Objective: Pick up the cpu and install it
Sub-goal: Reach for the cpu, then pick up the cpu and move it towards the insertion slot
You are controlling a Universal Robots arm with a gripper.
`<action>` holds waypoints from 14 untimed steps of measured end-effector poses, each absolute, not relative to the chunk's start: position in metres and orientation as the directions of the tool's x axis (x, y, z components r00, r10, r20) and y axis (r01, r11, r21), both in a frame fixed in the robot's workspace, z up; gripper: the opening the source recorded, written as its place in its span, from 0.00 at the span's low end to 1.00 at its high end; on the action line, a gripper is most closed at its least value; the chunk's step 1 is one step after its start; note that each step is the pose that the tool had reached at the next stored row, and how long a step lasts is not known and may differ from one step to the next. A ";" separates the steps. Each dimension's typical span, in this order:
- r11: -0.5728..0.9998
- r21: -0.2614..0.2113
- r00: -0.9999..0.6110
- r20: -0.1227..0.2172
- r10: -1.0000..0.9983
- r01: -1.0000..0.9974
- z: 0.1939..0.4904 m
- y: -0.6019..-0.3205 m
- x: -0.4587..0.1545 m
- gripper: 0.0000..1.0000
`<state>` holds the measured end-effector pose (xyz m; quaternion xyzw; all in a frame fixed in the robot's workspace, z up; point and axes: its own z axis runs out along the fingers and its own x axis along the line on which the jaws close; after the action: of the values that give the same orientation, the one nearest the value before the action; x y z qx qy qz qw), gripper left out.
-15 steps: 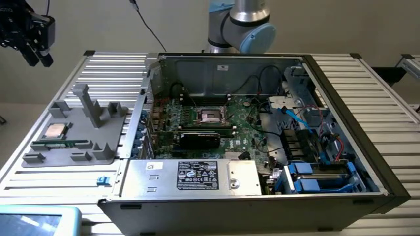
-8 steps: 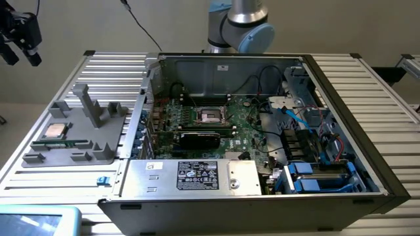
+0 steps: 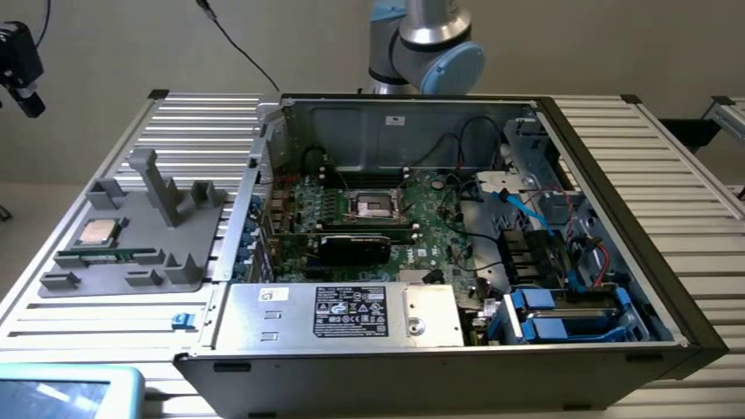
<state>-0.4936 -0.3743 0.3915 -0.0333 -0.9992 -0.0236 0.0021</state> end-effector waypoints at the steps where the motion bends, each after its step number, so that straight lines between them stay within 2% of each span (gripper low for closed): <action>1: 0.997 0.047 -0.998 0.006 0.066 0.066 0.391 -0.374 -0.497 0.55; 14: 0.997 0.047 -0.998 0.006 0.062 0.062 0.391 -0.374 -0.502 0.55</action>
<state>-0.5018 -0.3742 0.3912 -0.0312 -0.9992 -0.0236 0.0024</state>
